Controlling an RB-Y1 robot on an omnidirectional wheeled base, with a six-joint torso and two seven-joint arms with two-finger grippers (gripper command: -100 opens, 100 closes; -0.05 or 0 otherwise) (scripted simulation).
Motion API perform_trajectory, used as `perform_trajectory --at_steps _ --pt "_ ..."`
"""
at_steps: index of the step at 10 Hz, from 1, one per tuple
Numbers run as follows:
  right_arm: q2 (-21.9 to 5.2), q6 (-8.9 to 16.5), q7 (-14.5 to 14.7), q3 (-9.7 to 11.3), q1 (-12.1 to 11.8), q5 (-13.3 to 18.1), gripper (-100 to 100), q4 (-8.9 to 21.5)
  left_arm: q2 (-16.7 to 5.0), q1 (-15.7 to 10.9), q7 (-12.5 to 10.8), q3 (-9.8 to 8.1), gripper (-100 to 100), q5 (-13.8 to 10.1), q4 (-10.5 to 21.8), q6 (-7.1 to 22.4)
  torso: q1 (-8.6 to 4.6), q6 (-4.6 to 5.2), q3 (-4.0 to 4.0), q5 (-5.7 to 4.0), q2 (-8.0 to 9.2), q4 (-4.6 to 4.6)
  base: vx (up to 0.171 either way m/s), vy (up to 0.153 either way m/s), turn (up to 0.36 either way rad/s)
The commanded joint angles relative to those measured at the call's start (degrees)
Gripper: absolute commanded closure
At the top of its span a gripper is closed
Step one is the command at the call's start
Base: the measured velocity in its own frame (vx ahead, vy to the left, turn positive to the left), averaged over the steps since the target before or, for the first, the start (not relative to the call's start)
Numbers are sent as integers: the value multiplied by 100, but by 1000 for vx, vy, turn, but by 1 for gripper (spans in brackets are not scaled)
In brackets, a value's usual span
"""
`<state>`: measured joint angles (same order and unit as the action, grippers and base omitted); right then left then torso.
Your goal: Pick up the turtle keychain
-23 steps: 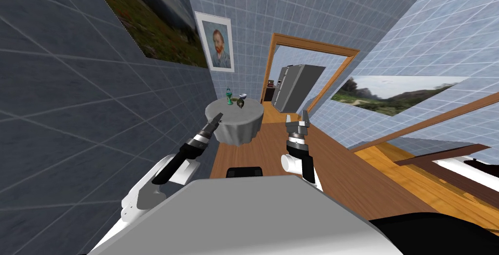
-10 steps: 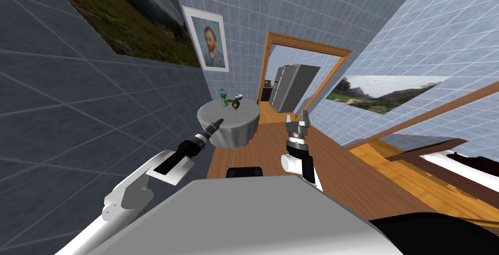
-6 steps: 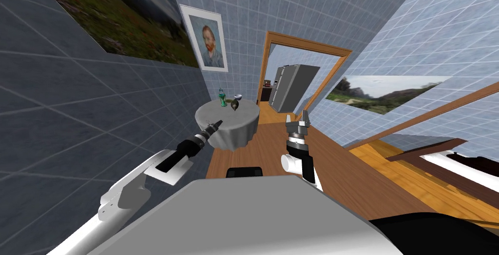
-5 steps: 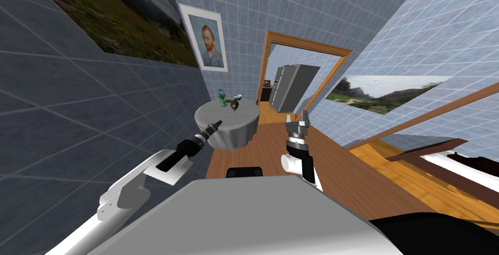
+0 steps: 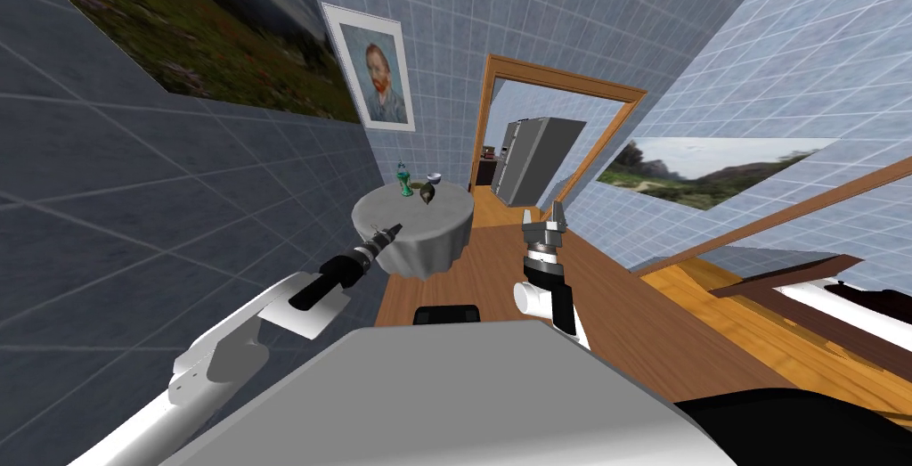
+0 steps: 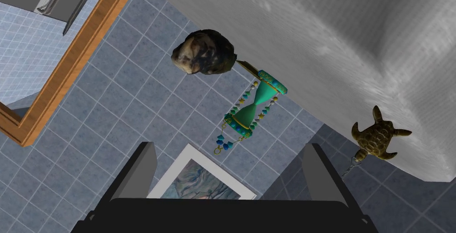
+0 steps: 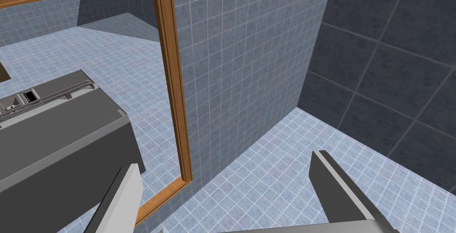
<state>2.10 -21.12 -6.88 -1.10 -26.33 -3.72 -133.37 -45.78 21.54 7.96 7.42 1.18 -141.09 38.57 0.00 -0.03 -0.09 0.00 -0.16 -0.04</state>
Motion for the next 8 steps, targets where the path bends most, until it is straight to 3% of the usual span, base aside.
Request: perform_trajectory --at_steps 1,5,8 --pt "0 0 0 0 0 0 0 0 -69 13 -39 -34 -100 -17 -23 219 0 0 0 0 0 0 42 -10 3" --pt "0 0 0 0 0 0 0 0 -219 33 -144 -68 -100 12 -47 718 1 -1 1 0 2 0 46 -6 9" --pt "0 0 0 0 0 0 0 0 -377 79 -292 -119 -100 45 -60 1279 3 -1 -4 1 -6 -2 69 1 24"
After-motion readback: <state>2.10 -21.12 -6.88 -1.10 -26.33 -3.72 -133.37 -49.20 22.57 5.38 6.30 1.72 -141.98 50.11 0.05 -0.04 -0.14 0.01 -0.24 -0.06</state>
